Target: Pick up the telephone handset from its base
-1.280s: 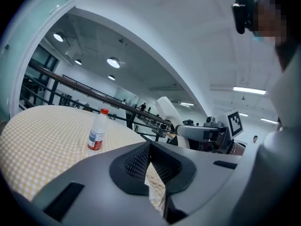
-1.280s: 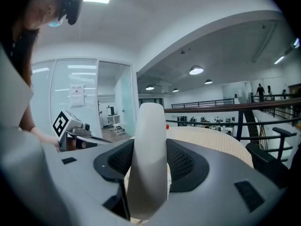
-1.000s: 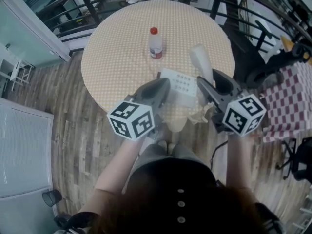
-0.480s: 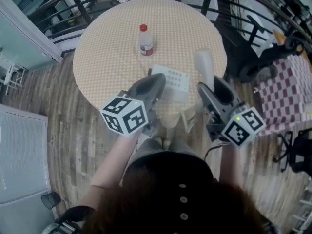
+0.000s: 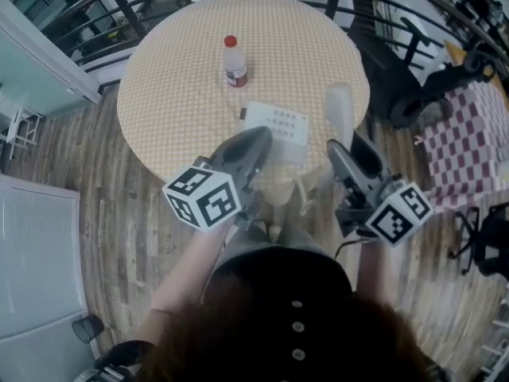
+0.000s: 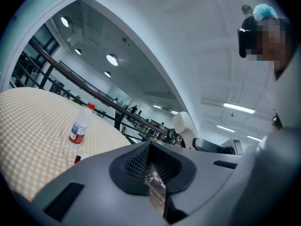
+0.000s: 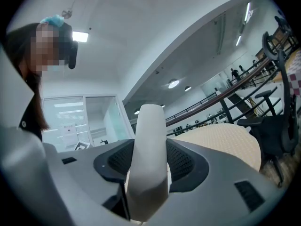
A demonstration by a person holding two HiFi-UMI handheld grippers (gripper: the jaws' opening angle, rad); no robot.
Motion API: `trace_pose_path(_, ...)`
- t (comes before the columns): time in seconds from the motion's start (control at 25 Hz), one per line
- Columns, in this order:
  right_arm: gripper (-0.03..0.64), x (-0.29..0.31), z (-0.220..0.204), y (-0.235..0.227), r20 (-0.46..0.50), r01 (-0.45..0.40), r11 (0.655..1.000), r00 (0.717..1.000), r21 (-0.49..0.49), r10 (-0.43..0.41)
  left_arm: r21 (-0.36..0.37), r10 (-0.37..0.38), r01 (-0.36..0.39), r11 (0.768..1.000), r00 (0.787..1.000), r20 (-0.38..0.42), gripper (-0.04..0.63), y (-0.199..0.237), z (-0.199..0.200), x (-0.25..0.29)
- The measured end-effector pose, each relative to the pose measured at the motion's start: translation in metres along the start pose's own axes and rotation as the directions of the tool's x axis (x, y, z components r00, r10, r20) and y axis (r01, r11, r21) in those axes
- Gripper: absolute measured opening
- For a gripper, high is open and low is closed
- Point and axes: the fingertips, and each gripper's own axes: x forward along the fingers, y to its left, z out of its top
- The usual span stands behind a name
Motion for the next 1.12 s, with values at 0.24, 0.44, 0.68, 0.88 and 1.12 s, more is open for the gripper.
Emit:
trace_pose_path(0.24,0.216,0.002,-0.009,0.005,-0.003,-0.028,0.998,1.000,0.057,0.029,-0.026,0.018,-0.018,0.999,1.000,0.002,0.008,0.002,-0.008,-0.008)
trace_pose_path(0.44,0.216,0.001,-0.024,0.008,-0.023,-0.049,0.992,0.998,0.115,0.052,-0.047,0.020,-0.020,0.999,1.000,0.007,0.008,0.001,-0.012,-0.015)
trace_pose_path(0.68,0.216,0.000,-0.021,0.009,-0.024,-0.055,0.992,0.998,0.113,0.058,-0.060,0.030,-0.030,0.998,1.000,-0.001,0.008,0.003,-0.019,-0.021)
trace_pose_path(0.88,0.216,-0.001,-0.018,0.008,-0.012,-0.046,0.993,0.999,0.112,0.048,-0.071,0.024,-0.025,0.997,1.000,-0.014,0.008,0.003,-0.022,-0.022)
trace_pose_path(1.12,0.216,0.000,-0.021,0.006,-0.013,-0.045,0.991,0.999,0.126,0.047,-0.053,0.022,-0.022,0.998,1.000,-0.014,0.008,-0.001,-0.022,-0.020)
